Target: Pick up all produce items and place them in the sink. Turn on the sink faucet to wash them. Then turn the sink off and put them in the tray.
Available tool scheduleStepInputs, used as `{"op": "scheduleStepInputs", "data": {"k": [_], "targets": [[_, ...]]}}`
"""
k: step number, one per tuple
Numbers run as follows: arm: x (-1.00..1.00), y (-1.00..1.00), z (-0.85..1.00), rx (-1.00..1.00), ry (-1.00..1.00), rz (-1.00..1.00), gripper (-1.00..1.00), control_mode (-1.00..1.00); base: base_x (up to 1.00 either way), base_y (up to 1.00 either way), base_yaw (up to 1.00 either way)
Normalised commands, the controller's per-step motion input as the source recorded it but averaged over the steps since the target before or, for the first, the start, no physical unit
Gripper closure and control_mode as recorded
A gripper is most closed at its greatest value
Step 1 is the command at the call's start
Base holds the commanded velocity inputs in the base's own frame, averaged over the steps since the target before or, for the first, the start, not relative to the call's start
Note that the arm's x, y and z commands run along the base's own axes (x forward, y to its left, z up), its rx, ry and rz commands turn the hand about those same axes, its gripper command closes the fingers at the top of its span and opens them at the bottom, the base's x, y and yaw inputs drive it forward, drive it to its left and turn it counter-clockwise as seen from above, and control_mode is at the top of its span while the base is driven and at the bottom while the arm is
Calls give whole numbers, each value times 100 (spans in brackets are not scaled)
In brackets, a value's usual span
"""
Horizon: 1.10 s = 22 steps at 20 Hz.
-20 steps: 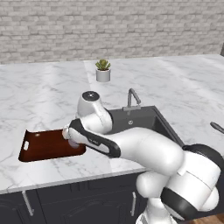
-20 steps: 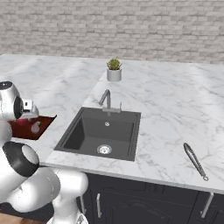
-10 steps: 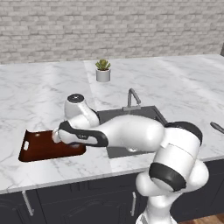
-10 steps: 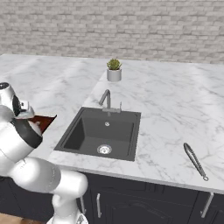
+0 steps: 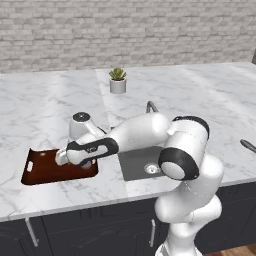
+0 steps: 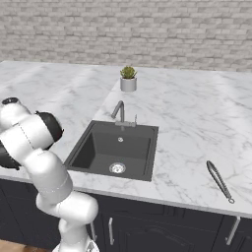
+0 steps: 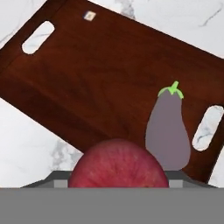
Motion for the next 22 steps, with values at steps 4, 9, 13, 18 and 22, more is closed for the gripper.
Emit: {"op": "scheduleStepInputs", "data": {"k": [4, 9, 13, 18, 22], "targets": [[34, 30, -26, -4, 5, 3, 100, -100, 0, 0, 0], [29, 30, -24, -6, 5, 1, 100, -100, 0, 0, 0], [27, 27, -27, -7, 3, 0, 100, -100, 0, 0, 0], [17, 7, -20, -1, 0, 1, 100, -100, 0, 0, 0], [9, 0, -18, 0, 0, 0, -100, -100, 0, 0, 0]]}}
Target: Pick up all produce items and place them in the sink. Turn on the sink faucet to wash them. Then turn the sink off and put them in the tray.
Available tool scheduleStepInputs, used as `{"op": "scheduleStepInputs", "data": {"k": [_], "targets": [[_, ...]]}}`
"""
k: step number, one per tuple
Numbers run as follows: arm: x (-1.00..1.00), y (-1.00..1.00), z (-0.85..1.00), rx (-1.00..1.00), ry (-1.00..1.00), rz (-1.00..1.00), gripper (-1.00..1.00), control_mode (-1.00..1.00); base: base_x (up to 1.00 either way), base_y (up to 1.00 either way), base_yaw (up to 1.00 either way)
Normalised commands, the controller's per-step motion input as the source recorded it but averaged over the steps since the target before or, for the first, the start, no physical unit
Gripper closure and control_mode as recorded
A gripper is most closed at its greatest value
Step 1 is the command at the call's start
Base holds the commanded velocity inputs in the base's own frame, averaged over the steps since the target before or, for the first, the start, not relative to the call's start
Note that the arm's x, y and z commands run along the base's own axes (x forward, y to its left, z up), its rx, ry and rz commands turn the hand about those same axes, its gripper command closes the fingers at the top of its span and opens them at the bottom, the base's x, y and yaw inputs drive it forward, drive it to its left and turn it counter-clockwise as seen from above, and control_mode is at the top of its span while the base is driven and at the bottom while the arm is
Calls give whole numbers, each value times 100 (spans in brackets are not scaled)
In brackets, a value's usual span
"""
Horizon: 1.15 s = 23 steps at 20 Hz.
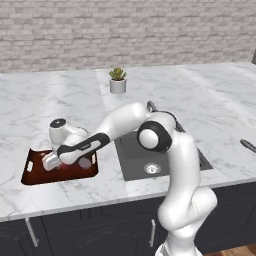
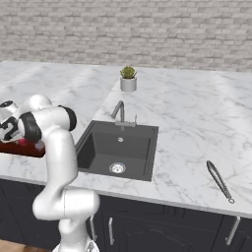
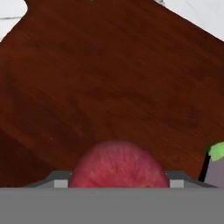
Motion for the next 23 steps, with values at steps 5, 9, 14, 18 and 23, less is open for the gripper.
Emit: {"op": "scheduleStepInputs", "data": {"k": [5, 9, 14, 18, 23], "targets": [[13, 0, -16, 0, 0, 1, -100, -100, 0, 0, 0], [18, -1, -8, 2, 0, 2, -100, -100, 0, 0, 0], [2, 0, 18, 0, 0, 0, -100, -100, 0, 0, 0], [-10, 0, 50, 0, -1, 0, -100, -100, 0, 0, 0], [-19, 0, 37, 0, 0, 0, -100, -100, 0, 0, 0]]}}
